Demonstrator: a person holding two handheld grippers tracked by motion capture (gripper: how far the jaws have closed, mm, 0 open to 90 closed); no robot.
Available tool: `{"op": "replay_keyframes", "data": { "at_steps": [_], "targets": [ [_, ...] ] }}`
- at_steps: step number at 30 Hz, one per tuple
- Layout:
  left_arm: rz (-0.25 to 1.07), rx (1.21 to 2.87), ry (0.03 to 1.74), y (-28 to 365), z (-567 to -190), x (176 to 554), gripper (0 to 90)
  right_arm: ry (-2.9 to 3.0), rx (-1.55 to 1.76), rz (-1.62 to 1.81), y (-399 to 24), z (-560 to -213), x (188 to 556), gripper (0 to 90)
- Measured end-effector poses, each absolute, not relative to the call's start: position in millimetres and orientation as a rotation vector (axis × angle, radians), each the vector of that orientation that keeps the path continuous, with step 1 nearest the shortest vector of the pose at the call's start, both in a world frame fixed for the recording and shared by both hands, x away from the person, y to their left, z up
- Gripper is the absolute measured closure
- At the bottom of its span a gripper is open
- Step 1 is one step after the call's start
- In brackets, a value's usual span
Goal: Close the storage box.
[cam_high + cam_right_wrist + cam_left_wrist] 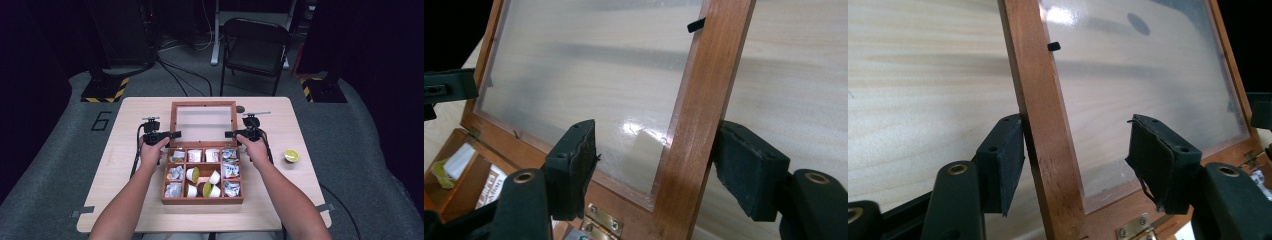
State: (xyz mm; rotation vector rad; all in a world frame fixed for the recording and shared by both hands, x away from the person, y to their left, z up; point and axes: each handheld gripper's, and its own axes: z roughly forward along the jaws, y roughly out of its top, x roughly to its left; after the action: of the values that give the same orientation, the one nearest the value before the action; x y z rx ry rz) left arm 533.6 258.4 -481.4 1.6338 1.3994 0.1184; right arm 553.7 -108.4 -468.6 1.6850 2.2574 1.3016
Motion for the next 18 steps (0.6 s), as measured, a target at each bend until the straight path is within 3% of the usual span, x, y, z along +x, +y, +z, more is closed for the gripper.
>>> {"op": "replay_keyframes", "data": {
  "at_steps": [18],
  "targets": [
    [0.184, 1.648, 1.321, 259.4, -454.9, 516.2, 39.9, 2.246, 1.580, 1.344, -111.3, -442.4, 534.5, 36.0]
  ]
}}
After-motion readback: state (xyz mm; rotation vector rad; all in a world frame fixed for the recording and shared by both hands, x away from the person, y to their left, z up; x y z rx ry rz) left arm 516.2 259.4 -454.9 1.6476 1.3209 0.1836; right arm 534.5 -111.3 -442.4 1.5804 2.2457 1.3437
